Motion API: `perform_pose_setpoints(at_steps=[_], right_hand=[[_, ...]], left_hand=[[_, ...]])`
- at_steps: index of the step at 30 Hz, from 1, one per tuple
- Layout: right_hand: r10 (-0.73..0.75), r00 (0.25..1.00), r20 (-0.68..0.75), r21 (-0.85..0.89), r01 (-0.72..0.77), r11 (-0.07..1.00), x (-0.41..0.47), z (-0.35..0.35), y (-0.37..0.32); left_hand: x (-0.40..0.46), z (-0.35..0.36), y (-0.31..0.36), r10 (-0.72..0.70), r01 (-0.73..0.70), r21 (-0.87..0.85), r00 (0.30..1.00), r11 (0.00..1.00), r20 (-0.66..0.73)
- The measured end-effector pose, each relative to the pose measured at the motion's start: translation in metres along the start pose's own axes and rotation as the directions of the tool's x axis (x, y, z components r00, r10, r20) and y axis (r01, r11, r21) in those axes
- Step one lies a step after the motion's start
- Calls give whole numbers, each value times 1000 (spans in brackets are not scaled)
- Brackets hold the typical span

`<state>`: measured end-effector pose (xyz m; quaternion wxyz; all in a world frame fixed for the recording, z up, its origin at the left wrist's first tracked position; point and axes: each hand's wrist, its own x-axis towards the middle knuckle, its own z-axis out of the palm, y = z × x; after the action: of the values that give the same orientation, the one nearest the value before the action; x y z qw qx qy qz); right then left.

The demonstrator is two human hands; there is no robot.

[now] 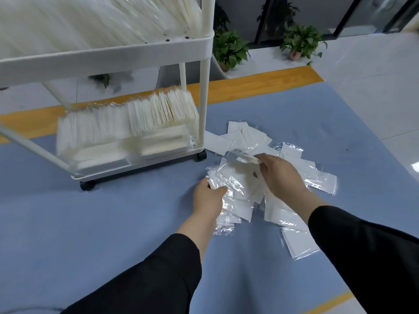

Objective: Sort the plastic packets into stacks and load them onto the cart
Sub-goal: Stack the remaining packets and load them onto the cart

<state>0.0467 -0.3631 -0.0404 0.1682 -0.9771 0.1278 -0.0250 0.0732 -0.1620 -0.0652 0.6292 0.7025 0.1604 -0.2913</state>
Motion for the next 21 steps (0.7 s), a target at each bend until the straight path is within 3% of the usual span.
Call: perform_pose_setpoints(at_steps=[5, 7, 9, 11, 14, 18, 21], right_hand=[[210, 968, -137, 379, -144, 914, -12, -45, -30], [246, 964, -96, 547, -155, 823, -19, -53, -43], [221, 975, 34, 679, -184, 710, -26, -46, -56], [181, 973, 146, 693, -231, 683, -32, -27, -69], [138, 976, 169, 654, -216, 725, -35, 6, -90], [49, 993, 103, 723, -108, 682, -31, 33, -120], [-44, 989, 143, 728, -75, 682, -28, 45, -131]], left_hand=[[-9, -22, 5, 114, -111, -51, 992, 993, 55], [-9, -39, 7, 133, -129, -57, 988, 990, 77], [-9, -55, 8, 112, -103, -76, 986, 992, 122], [-9, -68, 7, 108, -83, -153, 981, 985, 161], [-9, -79, 7, 128, -84, -278, 981, 957, 143], [-5, -87, 2, 195, -168, -419, 980, 892, 22], [-2, -87, -1, 311, -313, -450, 947, 836, -80]])
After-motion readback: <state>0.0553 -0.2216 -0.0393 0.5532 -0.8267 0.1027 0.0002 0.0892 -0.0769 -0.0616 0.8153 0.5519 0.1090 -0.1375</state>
